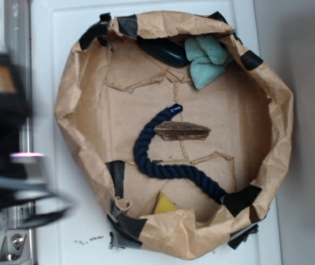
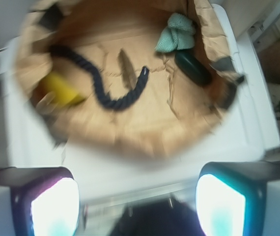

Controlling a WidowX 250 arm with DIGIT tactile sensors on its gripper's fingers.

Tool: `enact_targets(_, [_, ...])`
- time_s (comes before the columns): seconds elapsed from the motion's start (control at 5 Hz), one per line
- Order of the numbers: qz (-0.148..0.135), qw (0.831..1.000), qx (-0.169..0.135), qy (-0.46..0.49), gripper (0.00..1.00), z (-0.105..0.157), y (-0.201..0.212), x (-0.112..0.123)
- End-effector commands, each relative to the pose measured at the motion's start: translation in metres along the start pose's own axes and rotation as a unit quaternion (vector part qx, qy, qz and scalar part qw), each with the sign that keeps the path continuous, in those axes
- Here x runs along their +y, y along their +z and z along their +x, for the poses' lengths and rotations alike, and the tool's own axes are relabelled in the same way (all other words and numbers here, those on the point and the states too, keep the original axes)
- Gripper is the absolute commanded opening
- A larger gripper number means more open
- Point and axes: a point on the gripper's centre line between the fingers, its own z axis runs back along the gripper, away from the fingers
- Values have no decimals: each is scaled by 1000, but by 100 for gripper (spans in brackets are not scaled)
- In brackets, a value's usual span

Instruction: Grab the blue cloth.

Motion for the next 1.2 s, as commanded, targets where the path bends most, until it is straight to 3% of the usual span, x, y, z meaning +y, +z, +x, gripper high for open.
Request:
enact_targets(0.0, [3, 995, -54, 81, 100, 49, -42, 5])
enact_targets(0.2, [25, 990, -69, 121, 100, 74, -55, 34])
enact_targets(0.4, [33, 990, -78, 111, 100, 93, -72, 46])
enact_targets(0.6, [29, 990, -78, 116, 100, 108, -90, 44])
enact_targets(0.8, [27, 991, -62, 119, 100, 123, -114, 24])
enact_targets(1.0, [36, 988, -69, 135, 100, 118, -115, 9])
